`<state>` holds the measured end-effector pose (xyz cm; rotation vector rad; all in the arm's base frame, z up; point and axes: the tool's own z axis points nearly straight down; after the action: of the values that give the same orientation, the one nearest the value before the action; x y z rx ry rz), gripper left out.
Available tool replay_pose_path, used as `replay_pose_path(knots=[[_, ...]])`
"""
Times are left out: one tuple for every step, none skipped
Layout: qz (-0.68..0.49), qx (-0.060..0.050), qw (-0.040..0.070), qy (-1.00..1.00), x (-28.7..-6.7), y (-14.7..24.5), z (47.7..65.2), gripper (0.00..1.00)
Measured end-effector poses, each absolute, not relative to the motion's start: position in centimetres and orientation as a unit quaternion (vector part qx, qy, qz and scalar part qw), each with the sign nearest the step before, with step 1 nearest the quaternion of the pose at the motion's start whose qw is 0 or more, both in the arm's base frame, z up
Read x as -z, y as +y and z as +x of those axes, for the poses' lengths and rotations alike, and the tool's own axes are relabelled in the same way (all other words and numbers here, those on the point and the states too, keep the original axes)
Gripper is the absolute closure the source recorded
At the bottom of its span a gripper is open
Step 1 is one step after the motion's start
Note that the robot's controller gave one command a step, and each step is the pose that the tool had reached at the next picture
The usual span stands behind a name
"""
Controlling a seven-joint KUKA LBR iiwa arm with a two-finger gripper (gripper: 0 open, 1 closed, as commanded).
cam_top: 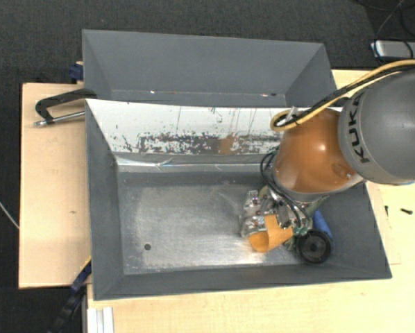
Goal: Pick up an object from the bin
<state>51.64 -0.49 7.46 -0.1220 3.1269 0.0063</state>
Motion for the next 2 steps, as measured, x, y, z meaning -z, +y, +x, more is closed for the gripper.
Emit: replay_pose_path(knots=[[-0.039,-0.001,0.0,0.999,-7.2,-0.7,51.3,0.0],[-0.056,-0.001,0.002,0.998,-7.3,-7.8,54.6,0.0]])
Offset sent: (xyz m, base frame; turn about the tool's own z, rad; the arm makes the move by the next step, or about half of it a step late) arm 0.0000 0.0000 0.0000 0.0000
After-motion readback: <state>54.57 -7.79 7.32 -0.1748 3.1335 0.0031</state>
